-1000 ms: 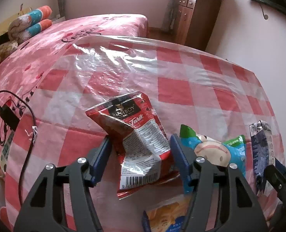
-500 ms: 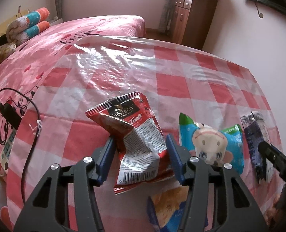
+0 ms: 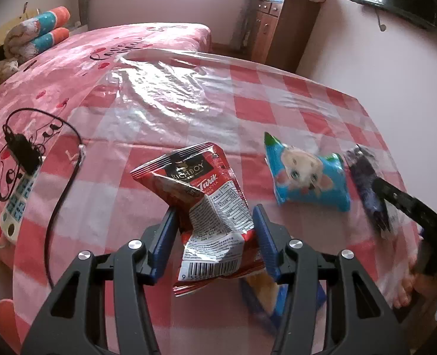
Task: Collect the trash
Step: 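Grasp the red Tarik snack bag with the left tool while the right grasps the white printed bag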
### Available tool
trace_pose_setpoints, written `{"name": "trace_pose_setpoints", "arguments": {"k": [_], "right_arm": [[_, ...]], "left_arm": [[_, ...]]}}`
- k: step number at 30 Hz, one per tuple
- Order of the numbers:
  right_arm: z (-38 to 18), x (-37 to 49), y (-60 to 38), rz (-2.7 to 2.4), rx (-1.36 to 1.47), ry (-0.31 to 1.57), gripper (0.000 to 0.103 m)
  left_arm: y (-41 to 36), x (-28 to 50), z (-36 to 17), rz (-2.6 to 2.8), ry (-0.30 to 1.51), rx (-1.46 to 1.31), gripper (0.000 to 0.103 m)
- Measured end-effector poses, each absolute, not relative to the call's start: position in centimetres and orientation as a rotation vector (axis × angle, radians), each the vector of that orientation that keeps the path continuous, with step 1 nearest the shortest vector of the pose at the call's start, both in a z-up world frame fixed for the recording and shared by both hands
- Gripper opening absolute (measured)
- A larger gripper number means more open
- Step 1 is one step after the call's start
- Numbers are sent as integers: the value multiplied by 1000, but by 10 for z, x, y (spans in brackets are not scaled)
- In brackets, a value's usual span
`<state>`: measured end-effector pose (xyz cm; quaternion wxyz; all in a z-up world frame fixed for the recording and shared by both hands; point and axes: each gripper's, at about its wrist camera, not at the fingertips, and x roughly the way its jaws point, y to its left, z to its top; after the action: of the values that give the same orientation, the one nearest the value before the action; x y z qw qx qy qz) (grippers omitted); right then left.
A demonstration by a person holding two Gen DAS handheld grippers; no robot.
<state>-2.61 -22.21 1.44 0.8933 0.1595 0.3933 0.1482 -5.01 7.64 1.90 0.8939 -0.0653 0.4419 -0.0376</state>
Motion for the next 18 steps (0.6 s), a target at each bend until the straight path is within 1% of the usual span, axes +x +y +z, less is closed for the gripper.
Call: {"name": "trace_pose_setpoints", "arguments": {"k": [8,18], "right_arm": [[16,-39,-224,343,380,792,56],[31,-58,-215,404,437,739,56]], "left_arm": [[85,-84,33,-132,883,-145,53],[96,-110,35,-180,875,-163,53]]}}
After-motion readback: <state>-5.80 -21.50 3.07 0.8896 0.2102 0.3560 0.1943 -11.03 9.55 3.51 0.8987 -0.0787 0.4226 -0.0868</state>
